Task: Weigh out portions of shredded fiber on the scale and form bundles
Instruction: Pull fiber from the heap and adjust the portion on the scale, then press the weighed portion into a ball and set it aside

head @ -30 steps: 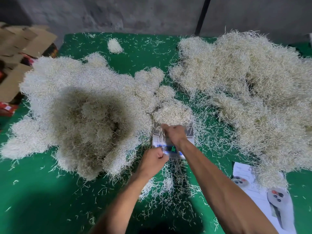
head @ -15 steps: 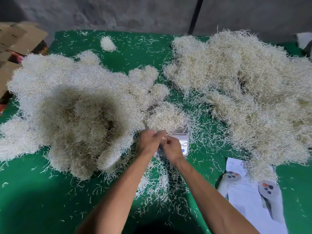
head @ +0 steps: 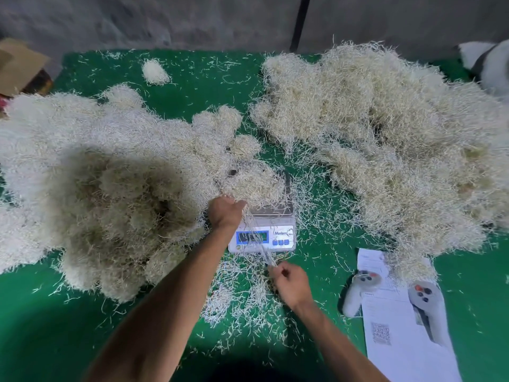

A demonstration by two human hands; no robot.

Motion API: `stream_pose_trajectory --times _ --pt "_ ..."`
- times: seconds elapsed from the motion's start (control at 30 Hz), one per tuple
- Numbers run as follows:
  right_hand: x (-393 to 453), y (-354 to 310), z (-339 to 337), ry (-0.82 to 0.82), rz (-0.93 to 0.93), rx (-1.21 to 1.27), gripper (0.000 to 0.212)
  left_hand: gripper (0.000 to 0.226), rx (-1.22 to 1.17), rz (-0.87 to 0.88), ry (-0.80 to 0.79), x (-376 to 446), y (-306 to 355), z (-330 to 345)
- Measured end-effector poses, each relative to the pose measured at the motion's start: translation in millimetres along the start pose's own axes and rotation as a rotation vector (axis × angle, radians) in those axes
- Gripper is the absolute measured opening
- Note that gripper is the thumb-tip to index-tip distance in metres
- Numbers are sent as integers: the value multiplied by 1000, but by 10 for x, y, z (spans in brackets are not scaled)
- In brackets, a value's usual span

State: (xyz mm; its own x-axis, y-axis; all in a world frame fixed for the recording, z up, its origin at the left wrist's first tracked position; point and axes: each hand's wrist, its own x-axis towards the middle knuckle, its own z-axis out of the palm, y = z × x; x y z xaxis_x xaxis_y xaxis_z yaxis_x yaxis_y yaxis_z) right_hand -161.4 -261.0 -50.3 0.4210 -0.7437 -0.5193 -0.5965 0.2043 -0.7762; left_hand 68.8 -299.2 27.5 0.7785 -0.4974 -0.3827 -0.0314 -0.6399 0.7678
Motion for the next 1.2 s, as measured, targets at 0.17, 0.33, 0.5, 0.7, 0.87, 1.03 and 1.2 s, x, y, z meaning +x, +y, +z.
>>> stream_pose_trajectory --times 0.17,0.33,0.5,0.7,0.87,1.03,1.2 --pt "-67 155 -188 122 28 -103 25 39 -30 84 -13 -58 -84 -46" --pt "-165 171 -334 71 -59 -317 26 28 -121 146 -23 -402 -357 -214" --pt "-339 271 -316 80 -124 -312 24 37 -174 35 -126 -826 -633 -96" --pt "-485 265 -209 10 -323 -280 22 45 201 -16 -205 -1017 -721 437" --pt "-530 276 -278 45 -346 -372 24 36 344 70 -267 -1104 -944 419" --pt "-458 198 -304 104 -206 -215 27 34 348 84 -211 -1207 -1394 -36" --pt "-377 133 -88 116 -203 -189 17 41 255 33 51 -1099 -1623 -518"
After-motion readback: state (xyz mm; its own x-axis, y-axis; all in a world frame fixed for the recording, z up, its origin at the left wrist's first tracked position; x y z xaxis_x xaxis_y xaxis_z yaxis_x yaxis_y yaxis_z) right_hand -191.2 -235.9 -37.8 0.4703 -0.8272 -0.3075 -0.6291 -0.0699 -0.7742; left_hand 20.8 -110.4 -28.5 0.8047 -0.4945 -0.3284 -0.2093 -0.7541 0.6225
